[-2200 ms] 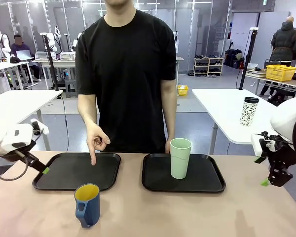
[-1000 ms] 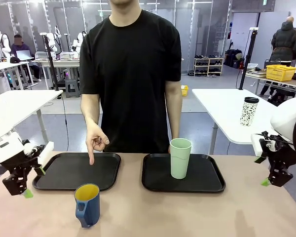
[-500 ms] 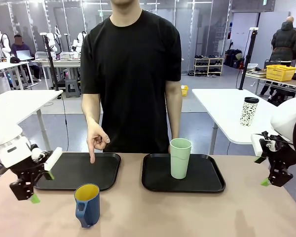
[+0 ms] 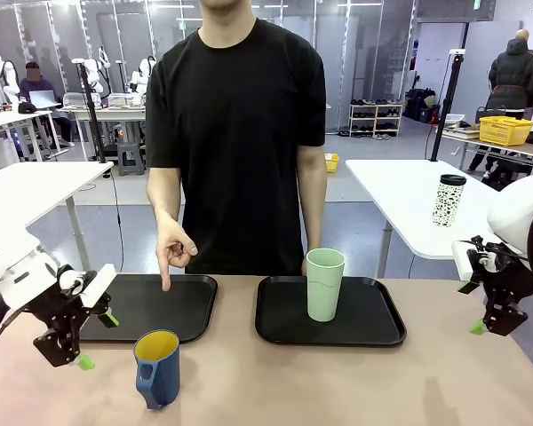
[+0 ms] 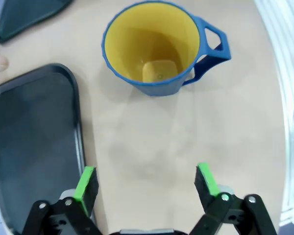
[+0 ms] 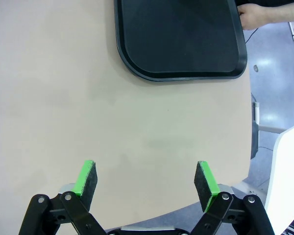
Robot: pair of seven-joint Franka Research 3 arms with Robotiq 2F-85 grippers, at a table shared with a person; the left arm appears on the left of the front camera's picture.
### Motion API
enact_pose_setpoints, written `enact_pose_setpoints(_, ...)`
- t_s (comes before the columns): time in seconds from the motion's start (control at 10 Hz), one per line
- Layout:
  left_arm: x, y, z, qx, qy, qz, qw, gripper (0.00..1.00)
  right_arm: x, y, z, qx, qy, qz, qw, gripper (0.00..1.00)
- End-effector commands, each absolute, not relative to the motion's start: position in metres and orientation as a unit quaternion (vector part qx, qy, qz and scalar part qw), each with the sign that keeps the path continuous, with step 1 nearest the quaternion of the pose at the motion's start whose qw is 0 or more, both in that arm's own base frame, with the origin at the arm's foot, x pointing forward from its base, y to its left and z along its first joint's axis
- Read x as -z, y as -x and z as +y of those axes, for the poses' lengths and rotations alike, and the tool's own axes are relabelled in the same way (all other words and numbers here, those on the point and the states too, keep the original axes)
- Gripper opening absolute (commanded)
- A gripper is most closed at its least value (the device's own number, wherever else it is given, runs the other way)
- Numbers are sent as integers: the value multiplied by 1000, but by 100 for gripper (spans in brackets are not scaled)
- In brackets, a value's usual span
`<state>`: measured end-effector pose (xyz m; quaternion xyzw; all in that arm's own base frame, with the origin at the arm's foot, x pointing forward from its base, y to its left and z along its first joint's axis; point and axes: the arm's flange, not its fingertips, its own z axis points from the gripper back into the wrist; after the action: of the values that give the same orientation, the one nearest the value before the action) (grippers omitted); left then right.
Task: Sort and store the cups by type.
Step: Pick up the Handle plastic cup and place it into the empty Flat Tray.
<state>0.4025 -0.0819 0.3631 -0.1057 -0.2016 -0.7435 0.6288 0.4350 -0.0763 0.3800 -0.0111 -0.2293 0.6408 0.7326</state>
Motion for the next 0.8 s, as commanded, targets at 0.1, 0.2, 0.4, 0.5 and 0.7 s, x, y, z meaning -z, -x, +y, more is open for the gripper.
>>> enact_pose_setpoints(0.1, -317, -370, -51, 733, 185, -263, 599, 100, -381, -434, -77, -642, 16, -227, 732, 100)
enact_pose_setpoints(0.2, -309, -371, -42, 729, 204, -288, 586, 100, -381, -434, -77, -642, 16, -227, 732, 100)
enact_pose_setpoints(0.4, -297, -368, -32, 711, 262, -346, 553, 100, -381, -434, -77, -642, 16, -227, 732, 100)
enact_pose_setpoints(0.5, -291, -366, -30, 696, 282, -371, 545, 100, -381, -434, -77, -642, 16, -227, 732, 100)
enact_pose_setpoints(0.7, -281, -366, -23, 659, 312, -410, 549, 100, -381, -434, -77, -642, 16, -227, 732, 100)
